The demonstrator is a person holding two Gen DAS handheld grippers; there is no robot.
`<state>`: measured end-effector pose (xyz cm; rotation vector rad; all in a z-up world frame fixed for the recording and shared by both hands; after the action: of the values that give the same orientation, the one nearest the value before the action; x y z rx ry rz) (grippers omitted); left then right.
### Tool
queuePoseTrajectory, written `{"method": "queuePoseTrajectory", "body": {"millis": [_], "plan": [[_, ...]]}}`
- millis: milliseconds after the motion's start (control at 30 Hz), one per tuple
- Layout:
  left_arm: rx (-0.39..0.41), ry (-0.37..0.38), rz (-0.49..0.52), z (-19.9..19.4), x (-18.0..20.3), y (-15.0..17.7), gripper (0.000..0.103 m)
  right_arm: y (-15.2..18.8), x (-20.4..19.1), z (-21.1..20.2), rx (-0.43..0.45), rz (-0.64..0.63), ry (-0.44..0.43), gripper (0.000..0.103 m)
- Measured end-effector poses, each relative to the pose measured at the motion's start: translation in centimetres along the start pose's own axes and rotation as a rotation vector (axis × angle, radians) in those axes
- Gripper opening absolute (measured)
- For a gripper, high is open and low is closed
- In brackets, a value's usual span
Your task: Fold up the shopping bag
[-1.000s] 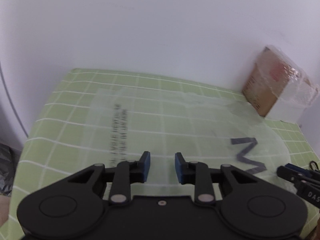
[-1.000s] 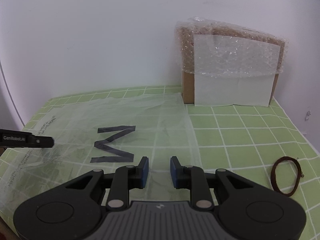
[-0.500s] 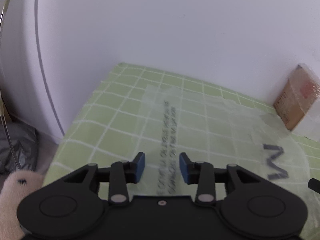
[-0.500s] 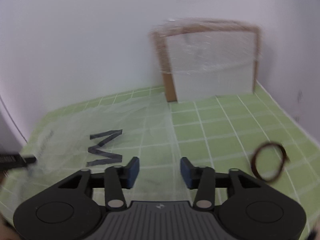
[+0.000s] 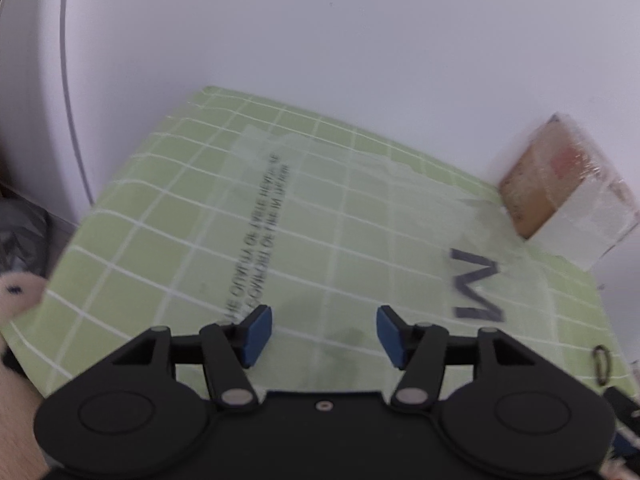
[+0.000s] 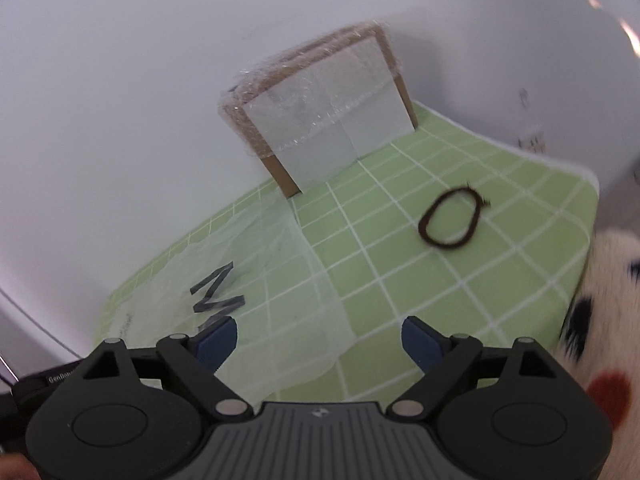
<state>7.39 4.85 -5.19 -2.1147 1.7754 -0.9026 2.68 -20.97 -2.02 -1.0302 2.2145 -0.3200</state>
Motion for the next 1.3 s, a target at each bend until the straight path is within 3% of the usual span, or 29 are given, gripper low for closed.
{"method": "queuePoseTrajectory", "body": {"millis": [200,300,400,467,533,833,900,1067,1167,1300], "plan": [[0.004,-0.017,0.138,0.2,2.8,1.1,0.05,0.4,0.3,0.7,0.01,0.067,-0.002,0.077],[-0.013,0.001,0.144,0.9,3.2,1.4,0.048,0.4,0.2,1.1,0.004,0.072,-0.008,0.065],[-0.021,0.003,0.146,1.1,3.1,1.4,0.047,0.5,0.3,1.5,0.002,0.075,-0.016,0.048],[-0.024,0.003,0.146,1.3,3.0,1.4,0.047,0.5,0.3,1.8,-0.008,0.077,-0.015,0.028],[-0.024,0.015,0.137,1.2,2.7,1.4,0.046,0.5,0.3,2.1,-0.01,0.07,-0.003,0.017],[-0.034,0.021,0.139,1.1,2.8,1.7,0.044,-0.4,-0.6,3.2,0.004,-0.005,0.031,0.015],[-0.054,0.054,0.132,1.4,2.7,1.1,0.042,-0.5,-0.8,3.1,0.012,-0.038,0.038,0.006],[-0.028,0.08,0.157,2.0,3.1,-1.3,0.04,-0.3,-2.0,1.8,0.071,-0.163,0.062,0.005],[-0.027,0.094,0.176,3.2,3.3,-3.0,0.037,-0.2,-2.7,0.9,0.113,-0.23,0.068,0.005],[-0.084,0.113,0.163,5.1,3.4,-3.9,0.024,-0.7,-2.4,0.8,0.105,-0.192,0.027,0.008]]}}
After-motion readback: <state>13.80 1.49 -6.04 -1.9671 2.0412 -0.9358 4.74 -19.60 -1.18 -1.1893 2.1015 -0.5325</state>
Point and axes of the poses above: each gripper's, at about its wrist camera, not at the fingertips, and z roughly the way its jaws point, x to its right, y to its underside, the point moved 2 cm from there along z, roughly the way its jaws point, and after that the axes turned 8 degrees about -x, right-handed, at the moved point
